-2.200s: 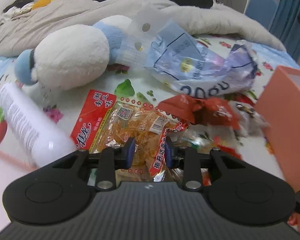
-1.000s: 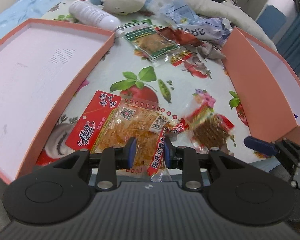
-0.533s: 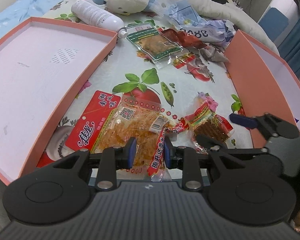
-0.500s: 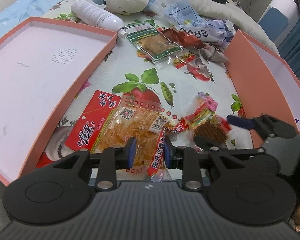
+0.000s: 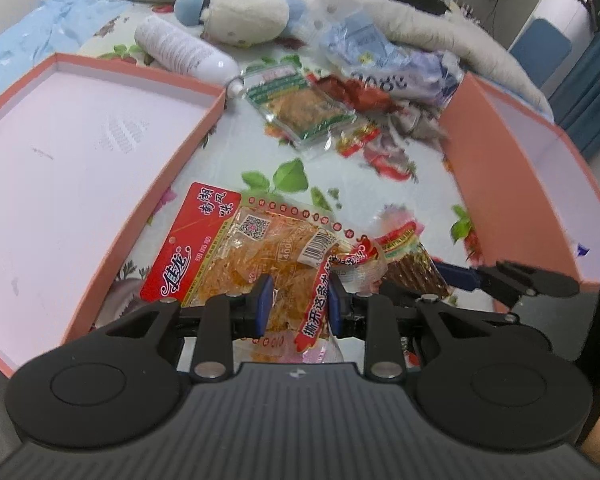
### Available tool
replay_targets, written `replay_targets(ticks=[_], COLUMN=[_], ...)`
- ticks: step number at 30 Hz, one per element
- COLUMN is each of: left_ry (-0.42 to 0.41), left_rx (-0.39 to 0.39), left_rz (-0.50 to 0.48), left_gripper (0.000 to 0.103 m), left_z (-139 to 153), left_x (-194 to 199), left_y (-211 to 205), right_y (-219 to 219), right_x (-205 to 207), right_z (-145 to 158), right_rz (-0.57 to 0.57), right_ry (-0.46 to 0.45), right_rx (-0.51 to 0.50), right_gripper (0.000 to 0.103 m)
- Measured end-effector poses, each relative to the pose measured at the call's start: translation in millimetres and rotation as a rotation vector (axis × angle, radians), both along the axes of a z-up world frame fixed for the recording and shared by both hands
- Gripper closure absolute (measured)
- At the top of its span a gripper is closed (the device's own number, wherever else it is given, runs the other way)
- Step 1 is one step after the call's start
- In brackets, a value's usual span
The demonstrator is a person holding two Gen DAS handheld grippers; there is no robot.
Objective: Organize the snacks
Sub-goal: 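Carry both packs over the orange box with both tools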
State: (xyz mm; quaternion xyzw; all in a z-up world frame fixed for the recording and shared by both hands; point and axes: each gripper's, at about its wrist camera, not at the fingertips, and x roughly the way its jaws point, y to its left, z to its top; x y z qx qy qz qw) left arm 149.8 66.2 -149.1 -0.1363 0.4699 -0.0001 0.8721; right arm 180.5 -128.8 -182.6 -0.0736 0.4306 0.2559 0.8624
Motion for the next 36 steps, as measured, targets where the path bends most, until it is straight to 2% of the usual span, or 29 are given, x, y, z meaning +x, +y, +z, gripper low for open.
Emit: replay_targets(ticks=[6, 16, 19, 29, 36], left_ry=[-0.049, -0.128, -0.142, -0.212, -0.247], left_rx=[-0.016, -0.016, -0.025, -0.072, -0.105], left_rz=[-0.001, -0.044, -0.059, -0.139, -0.209], left_gripper=[0.071, 0.071, 0.070, 0.070, 0.070], left_z=[20.2, 64.0, 76.3, 114.3, 127.3], left_x=[-6.2, -32.2, -40.9, -65.3, -53.7], left_y=[0.6, -17.5, -26.1, -66.4, -108.0], right_y=[-22.5, -51.5, -54.9, -93.3, -128.8], right_x=[-13.6, -63.7, -74.8, -118.5, -120.8], right_z=[38.3, 107.5, 120.4, 156.4, 163.3], right_rz=[-0.118, -0.207, -0.237, -0.319, -0.383], right_ry=[-0.029, -0.142, -0.166, -0.240, -0.259], right_rx=[0.082, 0.175, 0.132, 0.132, 0.114], right_gripper=[0.051, 0.052, 0.052, 0.052, 0.052])
